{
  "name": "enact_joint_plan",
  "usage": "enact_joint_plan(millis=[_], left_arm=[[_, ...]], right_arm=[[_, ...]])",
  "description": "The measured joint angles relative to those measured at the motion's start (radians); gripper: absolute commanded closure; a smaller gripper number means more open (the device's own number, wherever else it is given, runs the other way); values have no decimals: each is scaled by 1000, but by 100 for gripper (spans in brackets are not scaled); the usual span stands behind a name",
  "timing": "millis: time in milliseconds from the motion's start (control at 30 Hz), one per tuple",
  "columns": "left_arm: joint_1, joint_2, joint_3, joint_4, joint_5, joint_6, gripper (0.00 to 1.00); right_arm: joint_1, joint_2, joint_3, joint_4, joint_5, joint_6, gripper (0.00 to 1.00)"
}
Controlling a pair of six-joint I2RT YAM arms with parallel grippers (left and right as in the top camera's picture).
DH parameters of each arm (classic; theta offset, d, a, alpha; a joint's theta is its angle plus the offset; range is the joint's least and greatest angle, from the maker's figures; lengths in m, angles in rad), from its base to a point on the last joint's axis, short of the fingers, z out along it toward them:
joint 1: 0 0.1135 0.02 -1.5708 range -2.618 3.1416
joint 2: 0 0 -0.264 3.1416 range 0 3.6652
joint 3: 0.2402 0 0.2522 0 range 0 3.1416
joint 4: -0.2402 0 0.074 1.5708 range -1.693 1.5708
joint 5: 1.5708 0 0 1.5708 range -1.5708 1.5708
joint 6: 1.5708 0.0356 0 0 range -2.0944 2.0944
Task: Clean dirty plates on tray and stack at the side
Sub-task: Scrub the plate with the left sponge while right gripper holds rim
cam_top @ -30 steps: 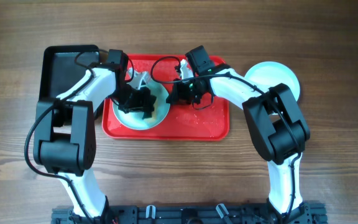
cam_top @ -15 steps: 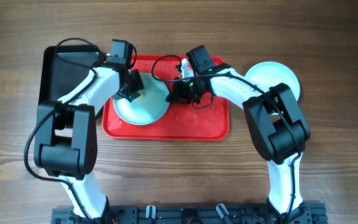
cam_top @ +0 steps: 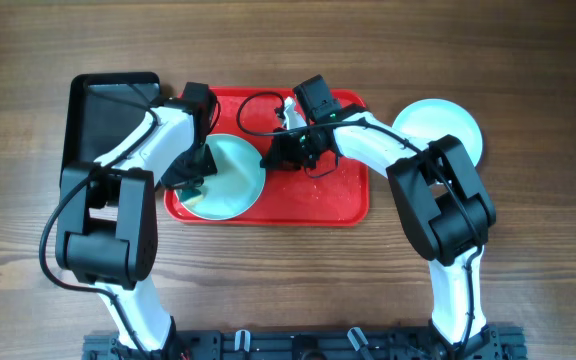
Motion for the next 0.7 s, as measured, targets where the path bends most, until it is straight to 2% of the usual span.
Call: enact_joint_plan(millis=[100,233,400,533,700], left_arm=[[0,2,0,-16,8,24,96],[19,0,0,-4,87,129,96],[51,-8,-3,87,335,249,96],[39,-6,-8,172,502,266,96],[-30,2,-17,289,562,203,96]], right_arm=[[0,0,0,0,-2,0,96],[0,0,0,0,-2,0,96],[-22,0,0,-3,-2,-1,96],[-35,0,0,-4,-1,-1,96],[-35,0,0,-4,1,-1,96]])
